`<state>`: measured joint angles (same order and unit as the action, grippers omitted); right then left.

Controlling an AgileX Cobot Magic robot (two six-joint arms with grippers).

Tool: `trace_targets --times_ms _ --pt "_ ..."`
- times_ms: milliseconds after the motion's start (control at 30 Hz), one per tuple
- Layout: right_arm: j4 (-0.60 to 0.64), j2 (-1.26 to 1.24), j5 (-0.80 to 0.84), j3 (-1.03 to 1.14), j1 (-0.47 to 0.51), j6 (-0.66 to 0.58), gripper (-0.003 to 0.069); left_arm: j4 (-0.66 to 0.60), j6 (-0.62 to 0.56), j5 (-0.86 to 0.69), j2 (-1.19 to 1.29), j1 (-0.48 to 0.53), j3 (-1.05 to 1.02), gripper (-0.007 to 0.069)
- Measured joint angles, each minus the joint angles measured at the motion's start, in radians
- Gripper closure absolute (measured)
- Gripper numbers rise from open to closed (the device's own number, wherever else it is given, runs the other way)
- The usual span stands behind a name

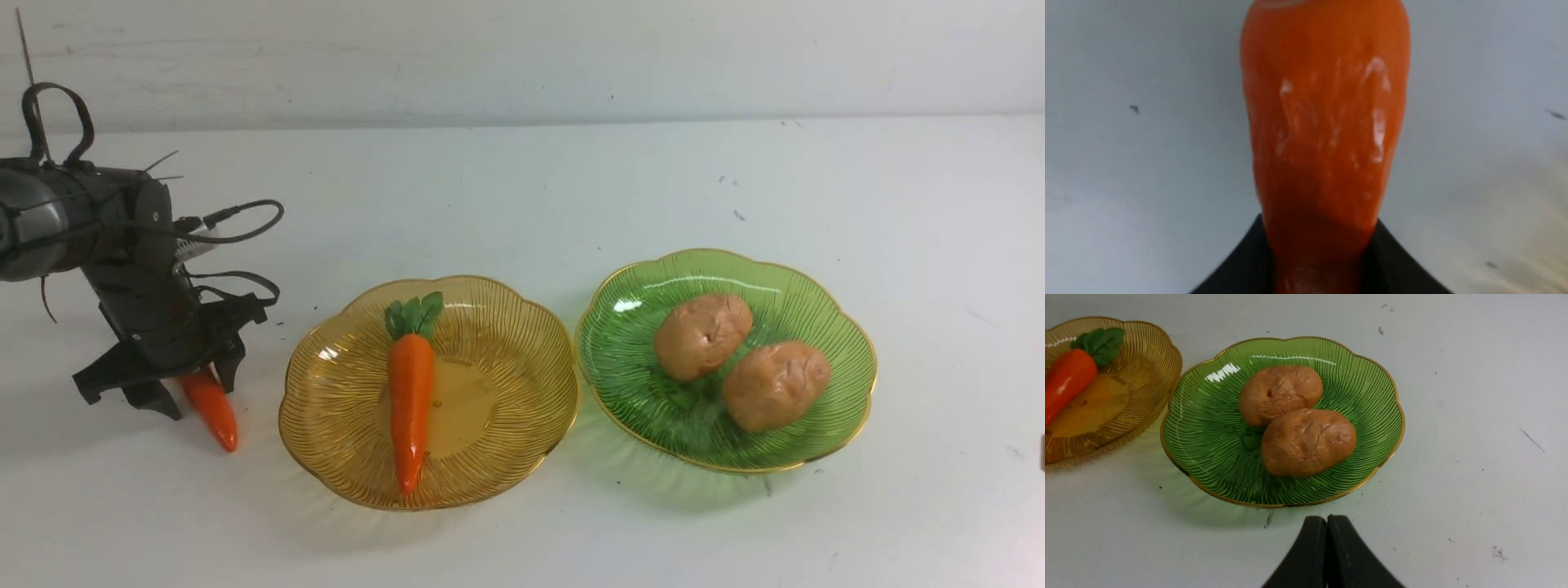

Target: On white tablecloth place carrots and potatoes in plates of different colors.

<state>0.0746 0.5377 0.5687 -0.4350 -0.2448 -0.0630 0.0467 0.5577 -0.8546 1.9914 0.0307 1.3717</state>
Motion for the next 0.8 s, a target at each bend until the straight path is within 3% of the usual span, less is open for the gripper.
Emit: trace_targets --times_ms 200,433,567,800 --pt "0.0 0.0 0.001 0.0 0.0 0.001 0.0674 -0.116 -0.177 -0.044 -0.112 -0.033 0.068 0.0436" --pt "0.0 0.0 0.001 0.0 0.0 0.001 0.0674 -0.246 -0.416 -0.124 -0.19 -0.177 0.119 0.0436" --pt "0.0 0.0 0.001 0.0 0.0 0.001 0.0674 -0.267 -0.444 -0.119 -0.157 -0.314 0.119 0.0435" --pt "0.0 0.0 0.001 0.0 0.0 0.001 0.0674 -0.259 -0.423 -0.005 -0.083 -0.458 0.119 0.0399"
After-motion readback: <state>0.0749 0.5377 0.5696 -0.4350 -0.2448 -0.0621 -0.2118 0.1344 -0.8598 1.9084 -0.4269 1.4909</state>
